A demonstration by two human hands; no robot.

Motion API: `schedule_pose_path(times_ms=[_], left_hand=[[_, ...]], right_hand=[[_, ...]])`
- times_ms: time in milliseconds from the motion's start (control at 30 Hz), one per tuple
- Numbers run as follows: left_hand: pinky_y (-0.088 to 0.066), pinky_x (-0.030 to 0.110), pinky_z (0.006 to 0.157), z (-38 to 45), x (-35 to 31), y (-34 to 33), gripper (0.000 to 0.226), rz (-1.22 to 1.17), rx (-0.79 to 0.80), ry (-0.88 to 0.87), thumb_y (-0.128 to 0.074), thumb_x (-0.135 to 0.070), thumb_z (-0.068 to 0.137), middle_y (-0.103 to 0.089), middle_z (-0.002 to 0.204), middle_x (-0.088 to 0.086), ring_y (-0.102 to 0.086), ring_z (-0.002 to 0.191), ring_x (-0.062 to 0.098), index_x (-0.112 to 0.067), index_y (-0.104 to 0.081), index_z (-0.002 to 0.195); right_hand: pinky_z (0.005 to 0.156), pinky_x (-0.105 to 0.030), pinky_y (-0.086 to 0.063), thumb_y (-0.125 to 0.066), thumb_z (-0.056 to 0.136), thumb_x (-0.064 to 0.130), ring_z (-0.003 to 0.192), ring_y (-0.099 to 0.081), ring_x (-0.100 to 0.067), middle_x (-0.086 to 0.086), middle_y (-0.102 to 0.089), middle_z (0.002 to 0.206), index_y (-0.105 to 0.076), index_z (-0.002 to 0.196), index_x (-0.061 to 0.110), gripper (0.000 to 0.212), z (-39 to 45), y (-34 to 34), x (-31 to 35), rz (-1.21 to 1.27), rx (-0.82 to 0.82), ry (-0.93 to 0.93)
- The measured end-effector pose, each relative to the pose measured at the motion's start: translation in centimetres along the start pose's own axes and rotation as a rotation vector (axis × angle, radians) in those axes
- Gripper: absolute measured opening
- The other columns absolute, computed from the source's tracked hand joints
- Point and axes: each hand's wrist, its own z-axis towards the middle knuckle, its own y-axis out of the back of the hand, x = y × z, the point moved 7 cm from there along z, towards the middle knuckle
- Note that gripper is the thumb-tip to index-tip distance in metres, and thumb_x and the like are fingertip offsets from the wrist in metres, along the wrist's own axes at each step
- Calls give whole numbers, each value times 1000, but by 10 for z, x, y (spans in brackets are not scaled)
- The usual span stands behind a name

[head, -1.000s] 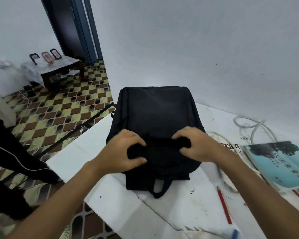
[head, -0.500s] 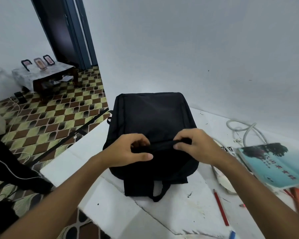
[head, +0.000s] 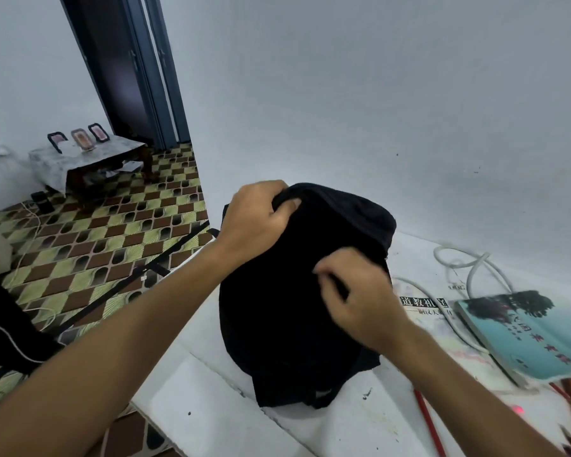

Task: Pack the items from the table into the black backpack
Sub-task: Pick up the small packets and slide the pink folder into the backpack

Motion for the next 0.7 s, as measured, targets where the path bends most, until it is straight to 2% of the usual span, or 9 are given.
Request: schedule_pose_path(times_ms=[67,133,167,233,367,433,533,600,700], left_hand=[[-37,34,54,8,-4,5,27,4,-27,-6,-58,-32,84,-54,58,3,-52,59,24,-9,-57,69],[-35,31,53,17,-4,7,26,6,-45,23,-60,-27,87,-52,58,-1,-50,57,18,-9,-56,69],[-36,30,54,20,-2,10,24,9,-56,50,-60,-26,88,-53,59,-3,-50,58,14,-10,-57,70],[-36,26,54,30,1,11,20,-7,-62,111,-61,-24,89,-55,62,-6,-50,59,8,-13,-61,73],[-33,29,53,41,10,11,27,-106,-87,213,-62,-22,88,-49,56,-4,-44,54,11,-8,-56,65],[-36,31,56,40,13,4,26,-107,-32,241,-63,-23,88,-53,60,1,-48,57,15,-6,-59,69],[-39,32,58,36,17,-20,25,-73,125,272,-64,-24,88,-60,68,9,-54,63,21,-3,-62,74],[-37,31,58,36,23,-35,22,-25,272,304,-64,-21,87,-59,70,10,-55,66,23,-3,-62,75],[-45,32,64,36,27,-68,6,99,604,261,-68,-11,77,-64,73,9,-60,74,26,-12,-67,71]], right_hand=[[98,-37,-44,-48,89,33,117,-53,-28,-8,-58,125,-59,123,16,39,-26,-48,-16,-107,436,-129],[114,-40,-25,-38,96,47,139,-30,-27,-6,-35,151,-33,146,25,54,-60,-80,-41,-253,822,-277],[117,-40,-18,-34,98,50,143,-21,-25,-5,-27,155,-25,149,26,57,-73,-89,-47,-303,951,-303],[118,-39,-13,-31,99,50,145,-16,-23,-4,-23,157,-24,150,25,56,-84,-96,-56,-360,1053,-306],[111,-41,-28,-38,97,43,135,-36,-27,-5,-47,142,-45,139,22,47,-81,-94,-63,-429,1000,-254],[107,-39,-34,-43,95,40,128,-44,-26,-5,-53,135,-51,133,24,43,-79,-91,-66,-365,972,-290],[105,-35,-40,-53,90,39,122,-52,-21,0,-59,130,-57,127,28,39,-78,-76,-74,-114,872,-445],[102,-27,-42,-58,89,33,115,-57,-13,4,-64,123,-64,120,24,33,-74,-60,-75,59,774,-504],[84,-12,-44,-63,88,24,93,-62,1,10,-70,105,-71,108,19,23,-75,-25,-80,228,614,-596]])
